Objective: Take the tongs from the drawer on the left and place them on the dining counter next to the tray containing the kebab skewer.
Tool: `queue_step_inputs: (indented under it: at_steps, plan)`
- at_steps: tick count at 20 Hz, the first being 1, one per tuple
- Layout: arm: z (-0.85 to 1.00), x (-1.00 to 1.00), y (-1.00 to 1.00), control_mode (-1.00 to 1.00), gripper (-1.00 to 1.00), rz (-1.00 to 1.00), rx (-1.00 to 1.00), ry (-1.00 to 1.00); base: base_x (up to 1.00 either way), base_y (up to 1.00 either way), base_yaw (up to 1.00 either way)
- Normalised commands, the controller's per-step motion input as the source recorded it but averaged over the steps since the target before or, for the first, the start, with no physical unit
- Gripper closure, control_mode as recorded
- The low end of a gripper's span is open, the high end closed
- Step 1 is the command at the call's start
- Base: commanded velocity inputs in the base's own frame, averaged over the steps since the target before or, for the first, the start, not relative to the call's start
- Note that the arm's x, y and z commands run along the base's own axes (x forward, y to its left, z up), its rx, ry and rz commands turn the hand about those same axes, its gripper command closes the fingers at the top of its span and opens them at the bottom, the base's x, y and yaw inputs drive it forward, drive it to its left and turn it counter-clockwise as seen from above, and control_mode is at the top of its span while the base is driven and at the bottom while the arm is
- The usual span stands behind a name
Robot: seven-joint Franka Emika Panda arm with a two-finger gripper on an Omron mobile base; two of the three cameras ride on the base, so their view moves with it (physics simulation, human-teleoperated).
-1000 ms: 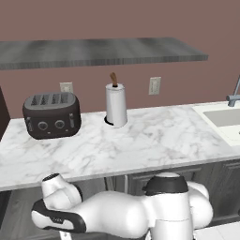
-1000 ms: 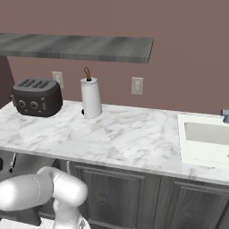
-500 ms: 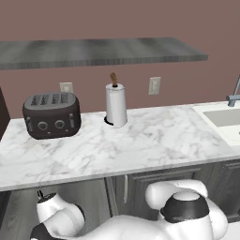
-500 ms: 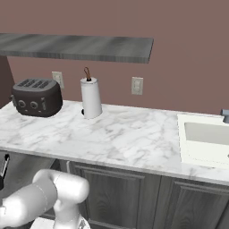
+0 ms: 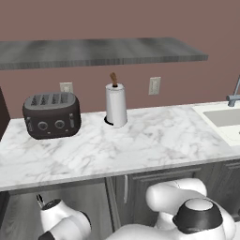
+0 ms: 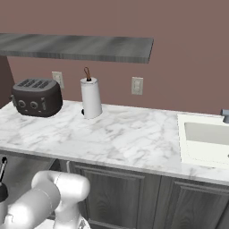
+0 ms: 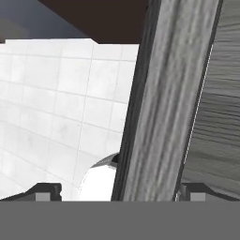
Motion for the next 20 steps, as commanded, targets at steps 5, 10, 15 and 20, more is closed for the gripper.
queue_step_inputs:
  at_steps: [5,10,15,20]
  plan:
    - [0.14,-0.18,-0.15,-1.0,-1.0,-0.01,0.0,0.02,0.0,0.0,0.0]
    - [0.38,-0.17,-0.25,-1.0,-1.0,-0.05,0.0,0.04,0.0,0.0,0.0]
    - [0.3,0.0,-0.26,-1.0,-1.0,-0.06,0.0,0.02,0.0,0.0,0.0]
    - [0.24,0.0,-0.24,-1.0,-1.0,-0.05,-0.02,-0.02,0.0,0.0,0.0]
